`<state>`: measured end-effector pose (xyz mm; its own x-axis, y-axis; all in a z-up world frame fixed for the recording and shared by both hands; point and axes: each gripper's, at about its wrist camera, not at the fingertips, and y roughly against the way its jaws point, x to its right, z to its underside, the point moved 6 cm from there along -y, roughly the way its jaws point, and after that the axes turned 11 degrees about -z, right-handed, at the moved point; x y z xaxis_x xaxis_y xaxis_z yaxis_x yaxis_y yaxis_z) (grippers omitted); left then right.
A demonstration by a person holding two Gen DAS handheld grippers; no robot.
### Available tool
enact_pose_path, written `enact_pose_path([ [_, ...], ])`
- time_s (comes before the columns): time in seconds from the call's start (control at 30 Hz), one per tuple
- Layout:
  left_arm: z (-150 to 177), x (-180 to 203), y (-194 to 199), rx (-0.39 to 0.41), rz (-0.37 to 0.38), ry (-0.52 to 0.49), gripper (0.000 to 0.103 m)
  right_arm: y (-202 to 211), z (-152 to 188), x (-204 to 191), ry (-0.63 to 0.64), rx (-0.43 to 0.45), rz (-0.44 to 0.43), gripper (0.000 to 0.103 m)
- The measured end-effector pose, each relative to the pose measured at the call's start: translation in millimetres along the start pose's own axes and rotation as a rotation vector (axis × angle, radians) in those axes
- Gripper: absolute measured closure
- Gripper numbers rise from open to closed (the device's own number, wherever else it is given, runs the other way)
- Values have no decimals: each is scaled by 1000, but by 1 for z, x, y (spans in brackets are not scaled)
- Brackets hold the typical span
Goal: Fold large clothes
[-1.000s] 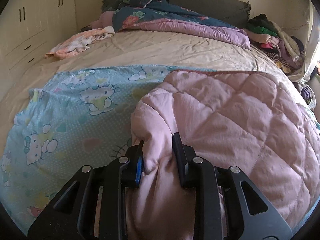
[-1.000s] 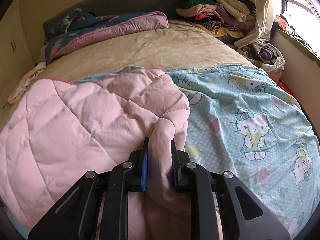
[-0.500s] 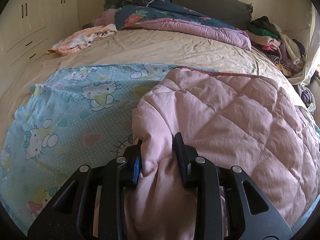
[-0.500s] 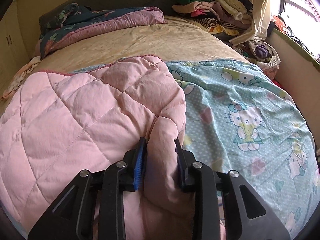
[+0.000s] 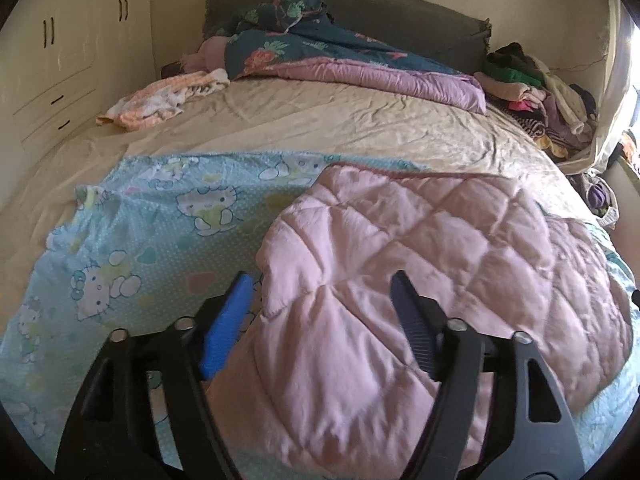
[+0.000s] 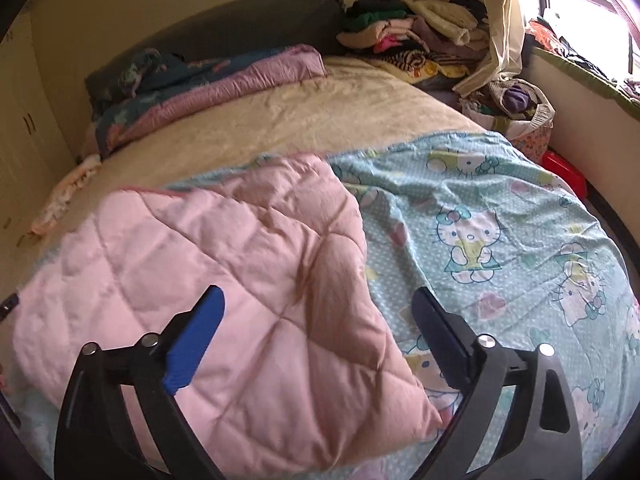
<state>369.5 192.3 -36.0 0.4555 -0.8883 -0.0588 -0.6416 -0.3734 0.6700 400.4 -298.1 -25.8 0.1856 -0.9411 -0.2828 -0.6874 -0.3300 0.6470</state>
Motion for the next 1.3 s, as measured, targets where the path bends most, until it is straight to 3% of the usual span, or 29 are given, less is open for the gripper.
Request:
enact_pose_path([
  [0.1,-3,0,18,16,14,11,13,23,-6,-6,-3,44,-14,5],
  [0.17,-4,0,32,32,30,17,10,36,-8,-11,-1,62,-29,5],
  [0.77,4,-3,122,128,56,13,9,145,-3,-44,49,199,-88,4],
  [1.03,25,-8,139,115,79,29,9,177,18,-43,22,238,-99,4],
  [1.3,56,-13,140,75,75,33,9,179,50,-45,4,208,-119,4],
])
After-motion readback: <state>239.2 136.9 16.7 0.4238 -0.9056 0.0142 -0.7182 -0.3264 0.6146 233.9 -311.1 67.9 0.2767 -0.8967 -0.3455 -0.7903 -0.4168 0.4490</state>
